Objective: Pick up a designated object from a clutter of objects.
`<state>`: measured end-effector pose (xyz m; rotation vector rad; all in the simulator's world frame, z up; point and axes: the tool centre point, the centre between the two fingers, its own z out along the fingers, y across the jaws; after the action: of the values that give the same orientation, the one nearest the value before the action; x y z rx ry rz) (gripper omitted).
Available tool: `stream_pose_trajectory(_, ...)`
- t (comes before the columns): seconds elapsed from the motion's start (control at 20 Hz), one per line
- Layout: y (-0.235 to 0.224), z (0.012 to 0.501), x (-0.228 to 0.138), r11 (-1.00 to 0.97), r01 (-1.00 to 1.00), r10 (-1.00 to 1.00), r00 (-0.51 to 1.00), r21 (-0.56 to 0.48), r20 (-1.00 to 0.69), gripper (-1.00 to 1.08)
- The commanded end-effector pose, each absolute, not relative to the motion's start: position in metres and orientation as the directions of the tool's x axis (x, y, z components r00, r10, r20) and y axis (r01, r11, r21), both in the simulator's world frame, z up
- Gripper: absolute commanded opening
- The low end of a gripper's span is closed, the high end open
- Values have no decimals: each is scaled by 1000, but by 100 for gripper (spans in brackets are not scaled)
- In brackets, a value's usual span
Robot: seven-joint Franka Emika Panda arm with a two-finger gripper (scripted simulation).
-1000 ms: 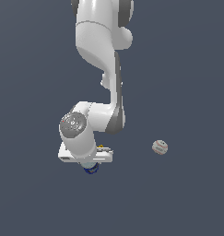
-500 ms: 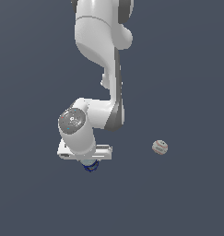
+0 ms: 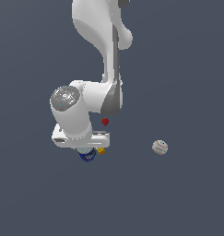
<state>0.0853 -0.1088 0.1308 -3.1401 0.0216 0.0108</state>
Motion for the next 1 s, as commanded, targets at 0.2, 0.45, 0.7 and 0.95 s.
stream_pose_trajectory(0.2, -120, 185, 55, -1000, -14, -14, 1000, -1, -1, -100)
stream_pose_trajectory(0.45, -128, 227, 29, -1000, -14, -14, 1000, -1, -1, -100)
stream_pose_trajectory(0.7, -138, 273, 2, -1000, -14, -14, 1000, -2, -1, -100)
stream_pose_trajectory(0.95, -147, 317, -24, -1000, -14, -14, 1000, -2, -1, -100)
